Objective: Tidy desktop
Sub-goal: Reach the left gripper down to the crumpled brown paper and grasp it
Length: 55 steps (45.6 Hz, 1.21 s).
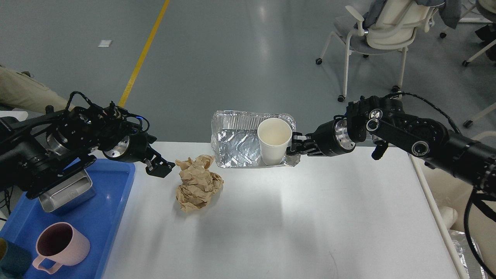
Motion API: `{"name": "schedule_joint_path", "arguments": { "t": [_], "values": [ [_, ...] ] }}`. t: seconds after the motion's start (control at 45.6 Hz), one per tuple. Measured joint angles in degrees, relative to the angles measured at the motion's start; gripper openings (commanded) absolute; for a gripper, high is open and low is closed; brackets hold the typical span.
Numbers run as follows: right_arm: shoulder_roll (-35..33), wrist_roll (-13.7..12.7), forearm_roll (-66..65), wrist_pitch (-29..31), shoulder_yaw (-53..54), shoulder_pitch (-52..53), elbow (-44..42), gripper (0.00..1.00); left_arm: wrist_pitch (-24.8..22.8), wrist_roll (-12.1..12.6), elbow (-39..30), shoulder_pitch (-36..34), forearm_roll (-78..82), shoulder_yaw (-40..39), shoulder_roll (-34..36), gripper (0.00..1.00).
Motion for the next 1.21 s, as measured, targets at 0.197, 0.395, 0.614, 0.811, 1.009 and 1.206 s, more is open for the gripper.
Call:
{"name": "schedule_joint_path", "arguments": {
  "t": [0.197,0.395,0.614,0.811,1.009,1.206],
  "values": [
    [-0.13,0.03,0.00,-0.17,-0.04,-0.09,0.19,0.00,4.68,0.17,4.07,0.57,1.07,3.91,-4.40,0.97],
    [-0.10,0.03,0.00,-0.25,-0.07,-0.33,0.18,0.00,6.65,0.17,7.38,0.60,2.11,4.83,-7.60,0.97],
    [-0.04,0.04,0.00,-0.42,0.00,-0.36,0.31,0.00,7.59,0.17,10.65,0.51,2.17,4.94,-11.29,0.97],
    [-0.65,0.03,0.00,-0.52,-0.01,-0.80,0.63,0.00,9.62,0.16,14.80,0.66,2.17,5.03,-14.65,0.97],
    [-0.88,0.03,0.00,-0.53,-0.04,-1.27,0.76,0.00,13.28,0.15,18.86,0.78,1.32,8.31,-17.56,0.97],
    [-0.88,0.03,0.00,-0.53,-0.05,-1.40,0.89,0.00,15.87,0.14,22.31,1.62,0.65,9.41,-19.49,0.93]
  ]
}}
